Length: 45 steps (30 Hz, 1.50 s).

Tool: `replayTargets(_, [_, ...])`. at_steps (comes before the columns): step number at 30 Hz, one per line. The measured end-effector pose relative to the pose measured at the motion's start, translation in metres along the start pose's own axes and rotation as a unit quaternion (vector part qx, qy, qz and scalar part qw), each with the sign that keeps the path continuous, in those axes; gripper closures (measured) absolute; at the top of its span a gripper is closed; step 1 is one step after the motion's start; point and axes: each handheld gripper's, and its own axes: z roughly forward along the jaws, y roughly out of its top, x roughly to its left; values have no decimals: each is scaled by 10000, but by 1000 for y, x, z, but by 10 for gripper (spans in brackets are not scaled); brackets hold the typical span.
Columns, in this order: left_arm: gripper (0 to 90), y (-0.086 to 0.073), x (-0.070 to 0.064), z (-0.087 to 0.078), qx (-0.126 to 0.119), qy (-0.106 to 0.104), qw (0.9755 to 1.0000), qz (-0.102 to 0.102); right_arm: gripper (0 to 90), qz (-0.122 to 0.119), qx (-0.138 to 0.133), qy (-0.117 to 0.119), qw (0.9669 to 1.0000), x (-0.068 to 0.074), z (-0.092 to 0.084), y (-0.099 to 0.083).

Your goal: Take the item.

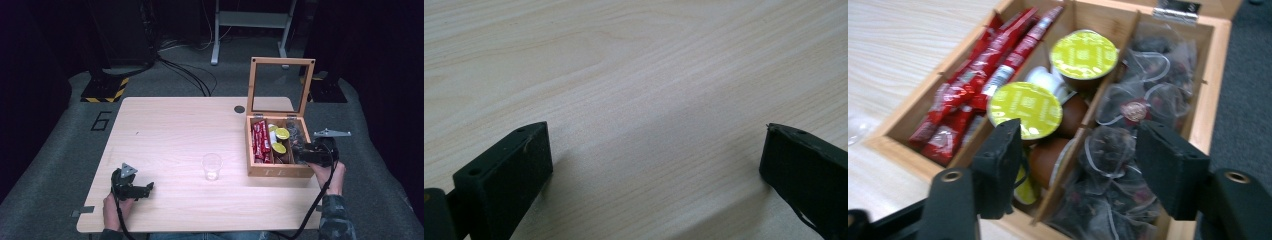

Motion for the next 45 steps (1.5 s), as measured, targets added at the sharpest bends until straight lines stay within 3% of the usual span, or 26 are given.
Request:
replayTargets(11, [1, 0, 0, 0, 6, -1, 10000, 7, 575, 203, 379, -376, 9984, -7, 19, 1])
replayTargets(16, [1, 0, 0, 0, 10, -1, 10000, 12, 612, 104, 526, -592, 9968, -7, 28, -1])
replayTargets(25, [1, 0, 0, 0, 9, -2, 10000, 10, 697, 159, 721, -632, 9953, -7, 40, -3])
replayTargets(34, [1, 0, 0, 0, 10, -2, 10000, 10, 898, 92, 688, -676, 9953, -4, 42, -2])
replayTargets(45, [1, 0, 0, 0, 9, -2, 10000, 10, 900, 66, 542, -706, 9960, -3, 30, -1])
